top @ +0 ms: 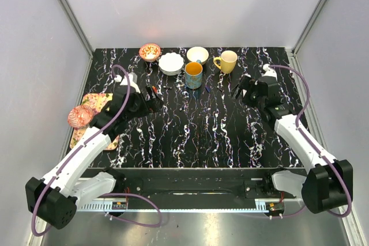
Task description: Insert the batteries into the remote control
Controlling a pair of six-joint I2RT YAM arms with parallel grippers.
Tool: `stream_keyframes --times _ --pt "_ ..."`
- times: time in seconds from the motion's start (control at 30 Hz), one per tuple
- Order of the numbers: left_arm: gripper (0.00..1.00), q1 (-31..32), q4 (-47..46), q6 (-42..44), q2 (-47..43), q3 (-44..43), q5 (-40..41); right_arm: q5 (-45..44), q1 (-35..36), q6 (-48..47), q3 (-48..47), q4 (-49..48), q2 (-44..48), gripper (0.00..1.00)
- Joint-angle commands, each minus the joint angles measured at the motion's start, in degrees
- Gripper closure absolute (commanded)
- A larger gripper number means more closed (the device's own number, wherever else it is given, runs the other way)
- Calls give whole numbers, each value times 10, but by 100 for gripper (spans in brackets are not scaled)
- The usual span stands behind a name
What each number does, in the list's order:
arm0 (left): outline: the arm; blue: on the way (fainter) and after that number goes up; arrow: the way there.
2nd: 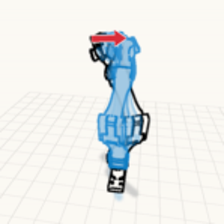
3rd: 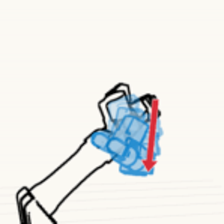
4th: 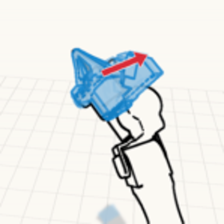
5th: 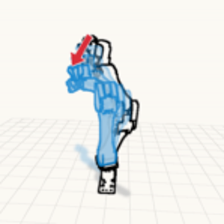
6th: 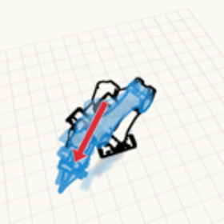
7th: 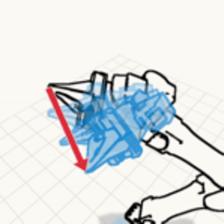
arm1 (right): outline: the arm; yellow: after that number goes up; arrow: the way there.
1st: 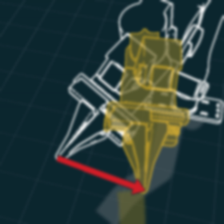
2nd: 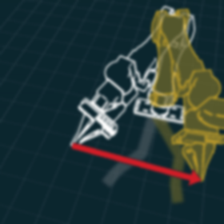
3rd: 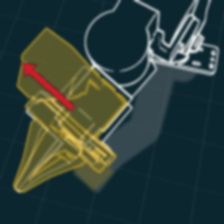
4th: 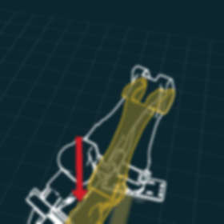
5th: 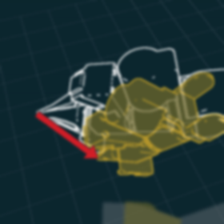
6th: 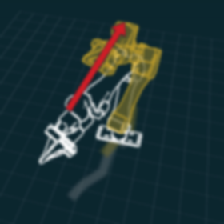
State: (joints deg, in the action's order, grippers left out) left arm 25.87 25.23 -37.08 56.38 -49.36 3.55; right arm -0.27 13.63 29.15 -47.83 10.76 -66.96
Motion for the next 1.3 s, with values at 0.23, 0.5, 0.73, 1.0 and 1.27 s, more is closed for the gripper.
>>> stream_keyframes --times 0.23,0.5,0.73,1.0,1.27 --pt "1 1 -77 16 -12 39 -103 -230 34 -92 -141 32 -111 0" --pt "1 1 -97 53 -57 67 -129 -186 9 -177 -315 120 -326 0" --pt "1 1 -63 60 -53 54 -156 -132 -47 -183 -327 114 -374 0" --pt "1 1 -75 57 -33 54 -190 -85 -67 -230 -352 131 -422 0" --pt "1 2 -87 55 -36 66 -192 -97 -74 -217 -401 152 -490 1"
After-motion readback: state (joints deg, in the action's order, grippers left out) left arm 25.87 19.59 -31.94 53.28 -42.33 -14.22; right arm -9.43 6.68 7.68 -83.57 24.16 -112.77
